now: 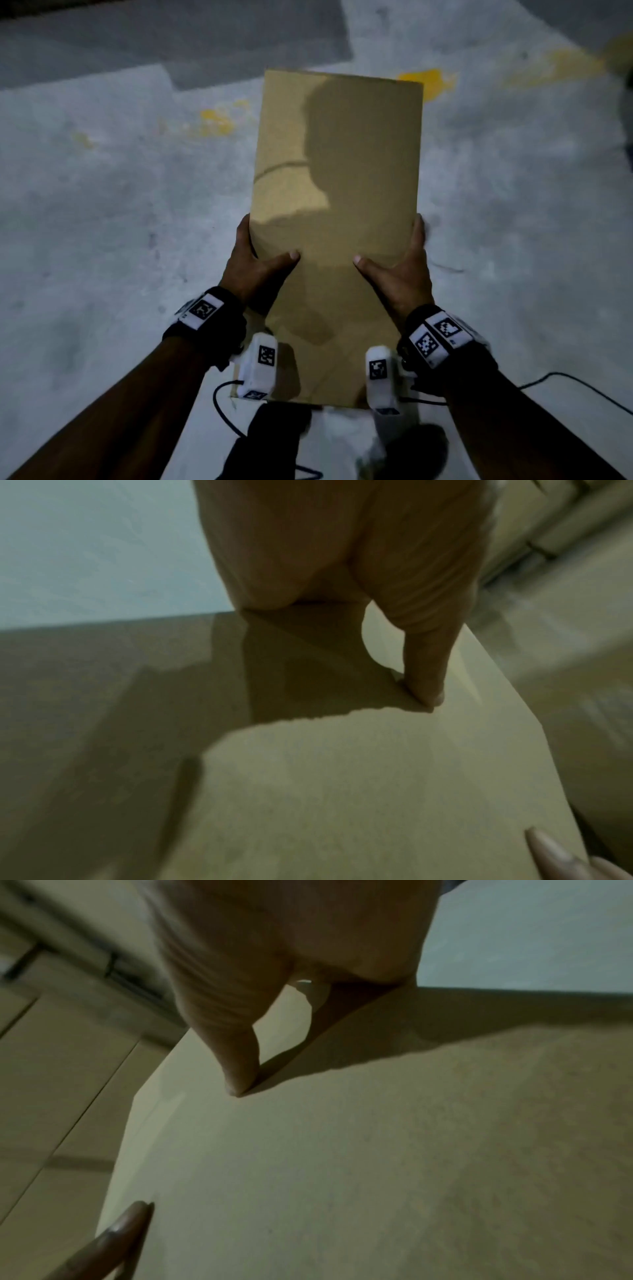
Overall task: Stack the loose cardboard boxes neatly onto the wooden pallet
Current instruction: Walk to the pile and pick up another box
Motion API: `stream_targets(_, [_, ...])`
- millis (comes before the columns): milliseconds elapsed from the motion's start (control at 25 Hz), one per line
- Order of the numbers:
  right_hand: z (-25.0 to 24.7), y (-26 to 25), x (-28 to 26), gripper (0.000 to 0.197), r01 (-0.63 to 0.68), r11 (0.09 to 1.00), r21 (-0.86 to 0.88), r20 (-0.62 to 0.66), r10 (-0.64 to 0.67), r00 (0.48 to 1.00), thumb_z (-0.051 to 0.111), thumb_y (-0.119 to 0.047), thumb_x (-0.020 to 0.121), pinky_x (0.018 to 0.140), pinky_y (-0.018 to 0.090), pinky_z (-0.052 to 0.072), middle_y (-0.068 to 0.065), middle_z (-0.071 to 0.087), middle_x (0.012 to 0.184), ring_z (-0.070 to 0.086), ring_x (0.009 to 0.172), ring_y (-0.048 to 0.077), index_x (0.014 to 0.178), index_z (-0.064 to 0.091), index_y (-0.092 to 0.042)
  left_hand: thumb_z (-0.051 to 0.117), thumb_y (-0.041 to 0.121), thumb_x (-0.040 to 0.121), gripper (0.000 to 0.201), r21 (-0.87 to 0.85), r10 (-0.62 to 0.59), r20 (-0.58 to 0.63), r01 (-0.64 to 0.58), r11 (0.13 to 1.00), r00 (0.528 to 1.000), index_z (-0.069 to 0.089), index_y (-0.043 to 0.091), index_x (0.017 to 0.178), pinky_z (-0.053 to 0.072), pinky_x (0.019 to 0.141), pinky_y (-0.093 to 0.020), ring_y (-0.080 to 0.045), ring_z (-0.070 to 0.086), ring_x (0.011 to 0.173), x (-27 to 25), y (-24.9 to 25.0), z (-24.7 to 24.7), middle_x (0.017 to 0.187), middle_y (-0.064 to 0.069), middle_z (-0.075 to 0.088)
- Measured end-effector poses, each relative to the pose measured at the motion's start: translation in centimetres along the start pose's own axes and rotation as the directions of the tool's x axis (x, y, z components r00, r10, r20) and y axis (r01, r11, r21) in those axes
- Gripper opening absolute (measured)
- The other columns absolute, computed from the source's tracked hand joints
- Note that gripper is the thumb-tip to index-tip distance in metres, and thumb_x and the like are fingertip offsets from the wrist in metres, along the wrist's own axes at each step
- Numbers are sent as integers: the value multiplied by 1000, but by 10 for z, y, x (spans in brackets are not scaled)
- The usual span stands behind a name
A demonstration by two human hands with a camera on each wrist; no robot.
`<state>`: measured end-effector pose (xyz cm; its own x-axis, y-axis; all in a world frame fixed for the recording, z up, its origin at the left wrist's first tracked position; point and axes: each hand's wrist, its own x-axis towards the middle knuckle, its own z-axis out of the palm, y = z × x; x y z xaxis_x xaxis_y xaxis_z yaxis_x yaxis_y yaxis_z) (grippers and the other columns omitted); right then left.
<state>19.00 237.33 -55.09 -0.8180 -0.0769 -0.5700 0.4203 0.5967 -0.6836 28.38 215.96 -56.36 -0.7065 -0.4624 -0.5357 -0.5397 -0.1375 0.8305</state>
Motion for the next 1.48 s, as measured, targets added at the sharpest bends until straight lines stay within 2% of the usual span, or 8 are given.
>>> stream_targets(200, [122,-84,21,121,116,984,-132,200,-88,976,85,-51,61,107,49,46,-4,42,151,52,128,26,148,2,-62,74,0,84,78,-161,-84,-277,40,986,957,31,22,146,50,59,-8,13,64,78,14,-13,-114,108,11,59])
stream_targets(320, [187,-111,32,119,218,943,-251,369,-115,922,85,-42,74,113,37,36,-1,29,162,41,140,28,156,-1,-49,75,5,84,84,-240,-175,-440,72,968,881,27,20,151,48,62,-3,14,58,85,13,-40,-163,114,12,56])
stream_targets(520, [286,-144,42,115,467,807,-361,648,-144,748,82,-37,81,106,25,30,-2,18,166,32,146,24,161,-1,-34,76,16,85,81,-394,-360,-658,105,913,662,29,23,150,48,59,-4,10,54,89,-6,-83,-206,114,12,55])
stream_targets(680, [346,-150,35,117,653,654,-383,807,-107,580,80,-39,82,111,36,33,3,18,164,36,144,30,159,-8,-39,80,29,79,90,-503,-482,-734,94,859,479,27,25,151,48,85,-25,-14,56,110,-32,-122,-209,129,5,51])
stream_targets(840, [373,-127,27,114,775,519,-361,891,-53,450,77,-38,86,110,35,33,3,12,165,31,145,31,158,-11,-38,82,32,77,94,-614,-597,-706,90,784,382,25,27,151,45,97,-39,-19,52,116,-52,-155,-190,130,4,49])
stream_targets(1080, [387,-92,18,111,855,324,-404,899,-30,436,71,-50,87,114,53,31,15,10,161,32,139,41,158,-13,-35,83,32,78,98,-646,-649,-673,145,750,355,20,20,152,40,102,-33,-15,45,120,-55,-189,-174,136,3,45])
stream_targets(1240, [381,-109,35,111,843,357,-403,896,-33,442,73,-47,87,117,51,24,18,11,164,23,146,40,160,-9,-30,81,42,79,100,-569,-606,-709,215,794,361,18,18,154,35,106,-28,-21,43,133,-49,-172,-169,150,-3,41])
stream_targets(1480, [366,-150,66,93,766,398,-505,849,70,523,59,-61,89,124,50,15,9,1,169,6,155,29,161,10,-29,59,42,96,61,-362,-458,-772,286,887,442,39,23,151,44,107,-35,-25,54,127,-32,-106,-166,147,-2,51])
